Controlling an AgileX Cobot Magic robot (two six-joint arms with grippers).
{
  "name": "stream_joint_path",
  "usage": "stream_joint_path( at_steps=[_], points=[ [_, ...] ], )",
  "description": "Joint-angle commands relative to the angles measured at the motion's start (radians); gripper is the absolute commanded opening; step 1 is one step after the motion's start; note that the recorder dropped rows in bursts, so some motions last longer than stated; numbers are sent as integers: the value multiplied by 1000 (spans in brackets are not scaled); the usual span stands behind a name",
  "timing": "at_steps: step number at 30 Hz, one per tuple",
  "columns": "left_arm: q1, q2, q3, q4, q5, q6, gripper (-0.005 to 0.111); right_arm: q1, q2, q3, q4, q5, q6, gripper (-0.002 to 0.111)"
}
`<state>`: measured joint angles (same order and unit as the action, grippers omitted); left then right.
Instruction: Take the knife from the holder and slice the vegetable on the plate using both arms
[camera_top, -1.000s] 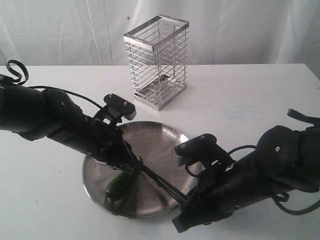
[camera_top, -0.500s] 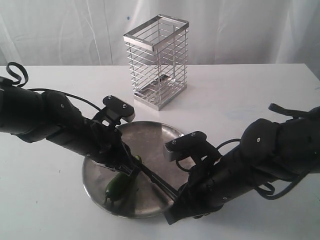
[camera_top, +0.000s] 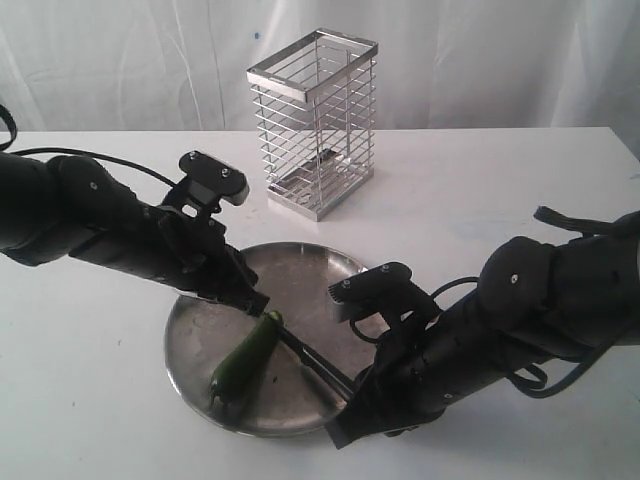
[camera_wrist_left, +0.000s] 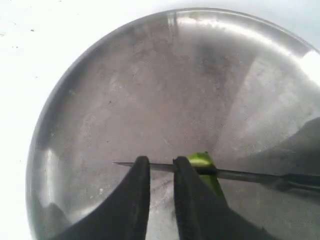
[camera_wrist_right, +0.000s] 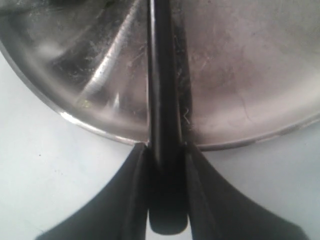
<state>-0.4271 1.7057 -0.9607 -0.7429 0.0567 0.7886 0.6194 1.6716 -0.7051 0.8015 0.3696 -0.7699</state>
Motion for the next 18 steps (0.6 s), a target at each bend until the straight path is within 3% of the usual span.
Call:
stream_joint_path(
  at_steps=[1, 18],
  points=[
    [3, 28, 6, -8, -27, -4, 24, 2, 2, -5, -1, 6, -14, 0],
    [3, 117, -50, -18, -35, -8, 24, 2, 17, -5, -1, 8, -32, 0]
  ],
)
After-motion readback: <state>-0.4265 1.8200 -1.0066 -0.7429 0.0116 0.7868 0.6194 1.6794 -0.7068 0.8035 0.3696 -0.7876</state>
